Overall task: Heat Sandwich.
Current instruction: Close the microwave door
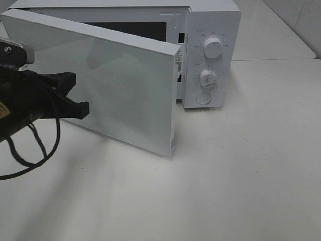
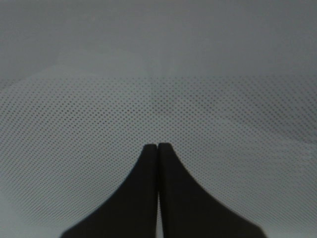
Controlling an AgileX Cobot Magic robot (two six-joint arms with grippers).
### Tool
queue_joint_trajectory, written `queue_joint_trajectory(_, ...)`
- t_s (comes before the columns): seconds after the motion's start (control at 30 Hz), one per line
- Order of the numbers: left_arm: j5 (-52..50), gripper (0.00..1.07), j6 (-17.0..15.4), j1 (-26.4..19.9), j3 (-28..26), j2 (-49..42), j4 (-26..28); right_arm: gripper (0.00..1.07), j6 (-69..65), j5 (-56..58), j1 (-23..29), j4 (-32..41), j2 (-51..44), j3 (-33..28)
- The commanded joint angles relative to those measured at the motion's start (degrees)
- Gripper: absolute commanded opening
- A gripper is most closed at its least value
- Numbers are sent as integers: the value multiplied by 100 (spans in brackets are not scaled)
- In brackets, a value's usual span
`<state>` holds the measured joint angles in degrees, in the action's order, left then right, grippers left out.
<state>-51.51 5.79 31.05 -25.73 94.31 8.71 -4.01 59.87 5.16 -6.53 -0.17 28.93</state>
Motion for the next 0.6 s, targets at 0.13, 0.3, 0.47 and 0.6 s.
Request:
queue_joint_trajectory(0.13,-92,0,361,550,-510,298,974,76,46,-57,-46,17,-166,0)
queue_joint_trajectory(0.3,-92,0,642,900,-911,579,1530,76,46,-57,-46,17,-166,0)
queue_joint_trajectory(0.47,-92,0,911,1169,-1346,865,1902,76,46,-57,-46,17,-166,0)
queue_joint_trajectory(0.6,-74,0,1049,1318,-1765,1066,2143,76,46,-57,-46,17,-166,0)
